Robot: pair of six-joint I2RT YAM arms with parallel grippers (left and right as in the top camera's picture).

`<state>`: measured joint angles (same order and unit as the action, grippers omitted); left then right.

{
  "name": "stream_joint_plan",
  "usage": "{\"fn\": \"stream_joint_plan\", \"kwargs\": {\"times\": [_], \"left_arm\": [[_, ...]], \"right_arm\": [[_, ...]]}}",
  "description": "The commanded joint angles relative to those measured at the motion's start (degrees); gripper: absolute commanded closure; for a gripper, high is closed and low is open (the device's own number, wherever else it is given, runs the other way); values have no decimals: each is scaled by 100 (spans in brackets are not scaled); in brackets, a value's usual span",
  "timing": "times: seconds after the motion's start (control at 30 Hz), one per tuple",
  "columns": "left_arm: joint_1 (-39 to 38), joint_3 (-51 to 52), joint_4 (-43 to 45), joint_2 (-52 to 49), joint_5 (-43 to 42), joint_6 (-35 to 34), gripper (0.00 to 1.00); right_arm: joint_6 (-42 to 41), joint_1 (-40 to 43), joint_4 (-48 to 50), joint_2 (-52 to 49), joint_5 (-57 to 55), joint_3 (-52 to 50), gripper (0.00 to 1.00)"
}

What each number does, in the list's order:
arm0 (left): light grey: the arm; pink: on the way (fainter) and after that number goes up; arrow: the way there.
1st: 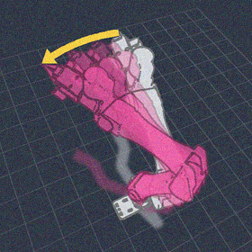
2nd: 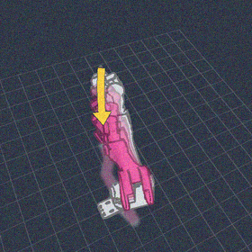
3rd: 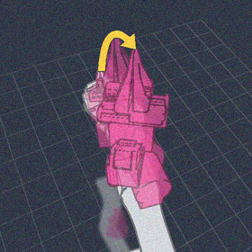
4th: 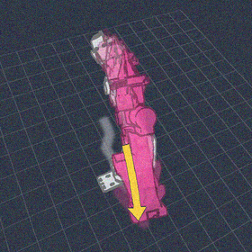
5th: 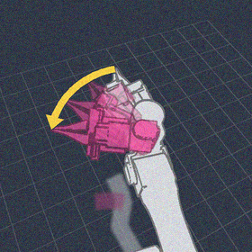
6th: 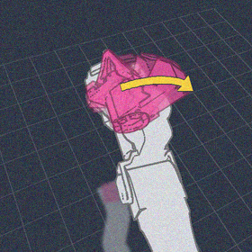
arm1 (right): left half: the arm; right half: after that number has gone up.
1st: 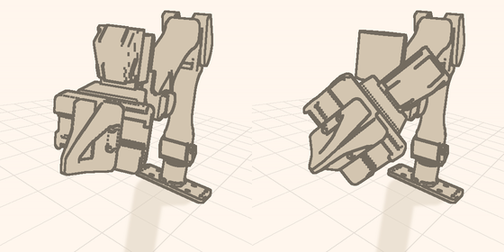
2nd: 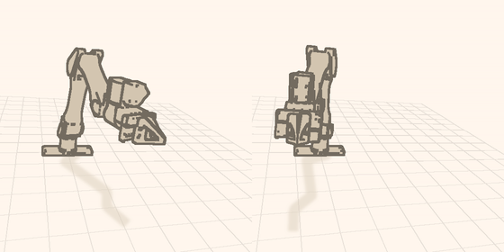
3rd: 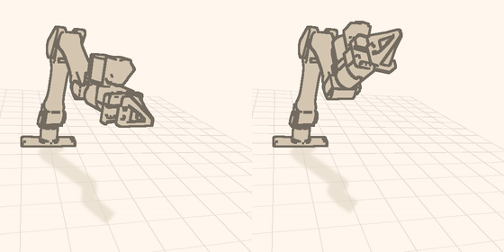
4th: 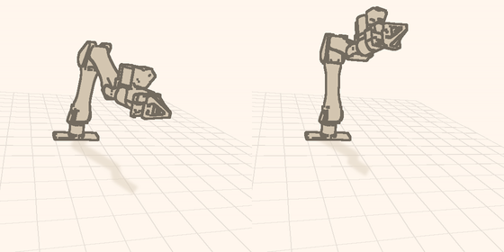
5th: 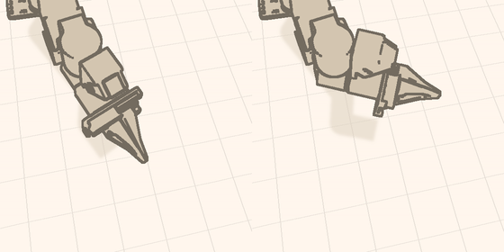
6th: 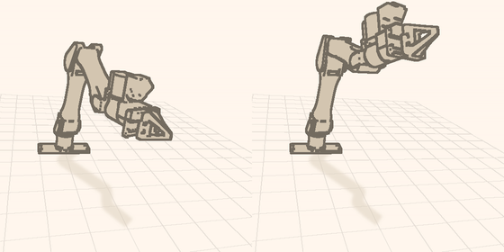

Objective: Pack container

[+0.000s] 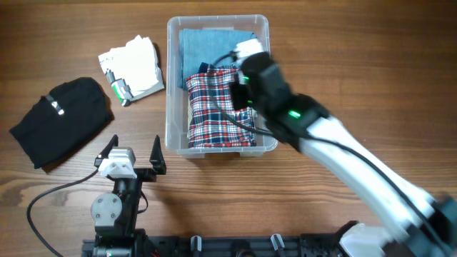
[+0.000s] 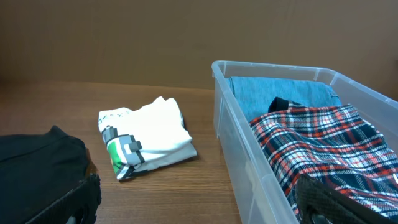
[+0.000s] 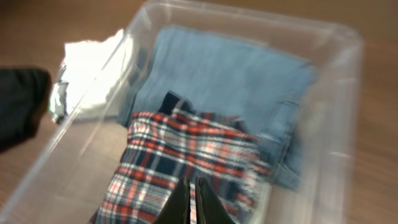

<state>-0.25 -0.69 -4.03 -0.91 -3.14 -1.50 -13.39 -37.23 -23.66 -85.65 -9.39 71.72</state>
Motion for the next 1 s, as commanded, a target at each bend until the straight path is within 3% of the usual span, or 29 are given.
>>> {"fn": "stream_joint_plan", "kwargs": {"times": [0.0,0.2,0.23,0.33,0.37,0.4,0.57,0.97], "left_arm": [[-26,37,-4,9,-87,109,0],[-26,37,-4,9,-87,109,0],[-26,37,-4,9,-87,109,0],[-26,37,-4,9,-87,109,0],[-26,37,-4,9,-87,109,0],[-26,37,-4,9,-87,109,0],[-26,37,-4,9,-90,109,0],[-26,37,-4,9,-87,109,0]], "right_arm": [[-33,260,-555,944,-957,-4,94],[-26,1270,-1174,1967,-1353,-4,92],[-26,1598,-1248,2103,-1353,-4,85],[-7,2415,-1467,2297,-1456,-4,25],[-4,2603,-1541,2308,-1508,-4,16],[-9,2887,-1674,2308,-1580,-4,0],[-11,3541,-1939,2090,-1611,-4,0],[-11,3554,-1943,1388,-1609,-4,0]]}}
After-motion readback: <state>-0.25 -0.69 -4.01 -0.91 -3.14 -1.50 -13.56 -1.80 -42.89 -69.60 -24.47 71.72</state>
